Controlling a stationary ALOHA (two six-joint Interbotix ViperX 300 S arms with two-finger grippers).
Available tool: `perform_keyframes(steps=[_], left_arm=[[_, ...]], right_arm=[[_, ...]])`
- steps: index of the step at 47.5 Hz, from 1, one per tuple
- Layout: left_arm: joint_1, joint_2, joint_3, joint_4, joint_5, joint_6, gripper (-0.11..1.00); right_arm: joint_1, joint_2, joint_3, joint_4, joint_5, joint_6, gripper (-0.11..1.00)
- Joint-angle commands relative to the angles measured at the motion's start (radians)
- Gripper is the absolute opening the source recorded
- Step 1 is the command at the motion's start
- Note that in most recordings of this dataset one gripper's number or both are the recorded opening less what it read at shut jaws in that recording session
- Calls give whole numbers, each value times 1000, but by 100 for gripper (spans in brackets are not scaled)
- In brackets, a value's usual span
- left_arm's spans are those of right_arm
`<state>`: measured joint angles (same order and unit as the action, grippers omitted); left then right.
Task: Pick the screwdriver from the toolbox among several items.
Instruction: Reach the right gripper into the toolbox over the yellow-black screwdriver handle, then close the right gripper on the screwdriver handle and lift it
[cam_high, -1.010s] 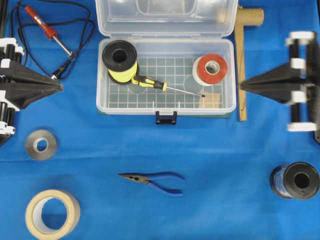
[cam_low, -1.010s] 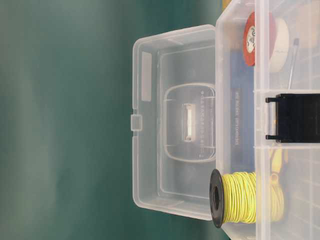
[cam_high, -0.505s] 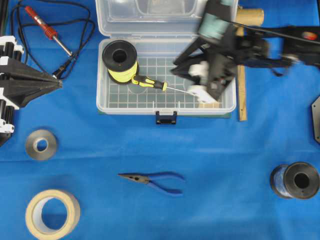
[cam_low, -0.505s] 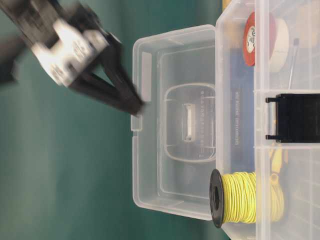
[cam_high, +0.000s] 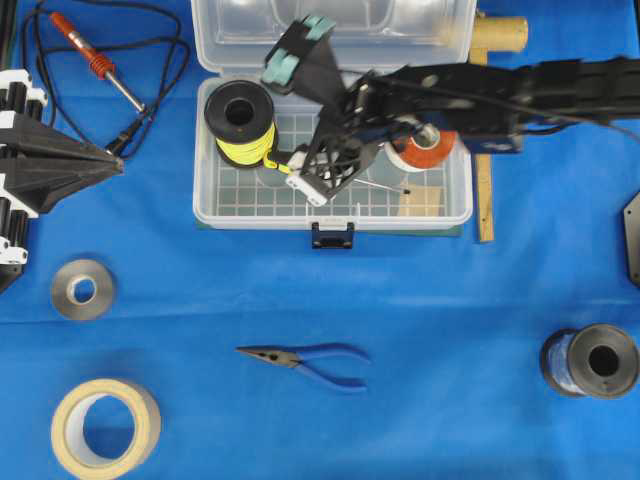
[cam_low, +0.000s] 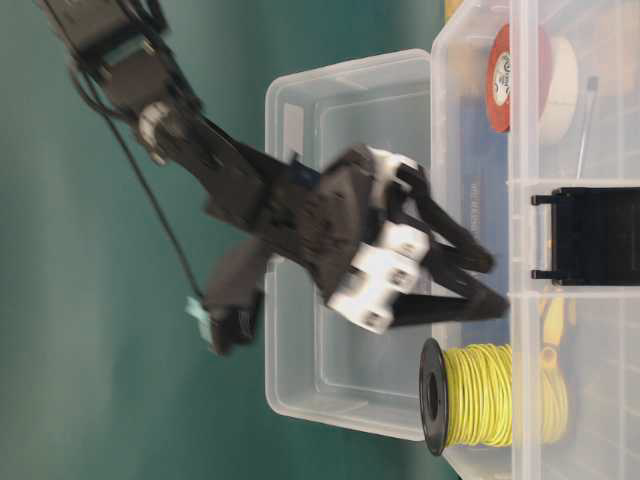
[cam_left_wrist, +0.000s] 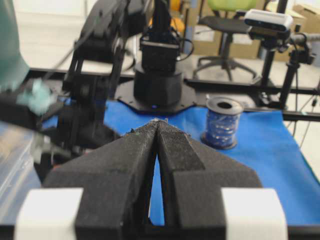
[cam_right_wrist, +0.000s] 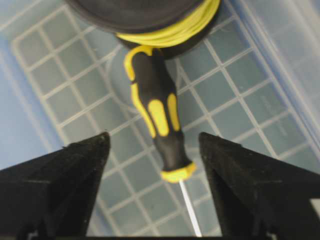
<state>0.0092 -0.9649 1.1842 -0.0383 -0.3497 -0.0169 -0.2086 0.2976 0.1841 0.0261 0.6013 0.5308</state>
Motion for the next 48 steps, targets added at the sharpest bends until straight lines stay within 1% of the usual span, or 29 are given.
perform_keyframes(steps=[1, 12, 18, 19, 21, 26, 28, 37, 48], left_arm=[[3, 3, -11, -2, -11, -2, 0], [3, 0, -8, -2, -9, -2, 0], [2, -6, -8, -2, -6, -2, 0], [3, -6, -8, -2, -5, -2, 0], [2, -9, -8, -3, -2, -2, 0], [3, -18, -8, -2, 6, -2, 0], [5, -21, -6, -2, 6, -2, 0], [17, -35, -9, -3, 6, -3, 0], [28, -38, -8, -2, 14, -3, 0]], right_arm=[[2, 18, -52, -2, 20, 2, 73], [2, 112, -86, -3, 54, 3, 72], [2, 133, -84, -20, 54, 2, 70], [3, 135, -84, -21, 52, 2, 68], [2, 133, -84, -21, 54, 0, 61], [5, 132, -84, -21, 55, -6, 33], [6, 129, -83, -21, 57, -9, 28], [14, 63, -83, -23, 92, -9, 28], [15, -95, -89, -34, 222, 2, 28]])
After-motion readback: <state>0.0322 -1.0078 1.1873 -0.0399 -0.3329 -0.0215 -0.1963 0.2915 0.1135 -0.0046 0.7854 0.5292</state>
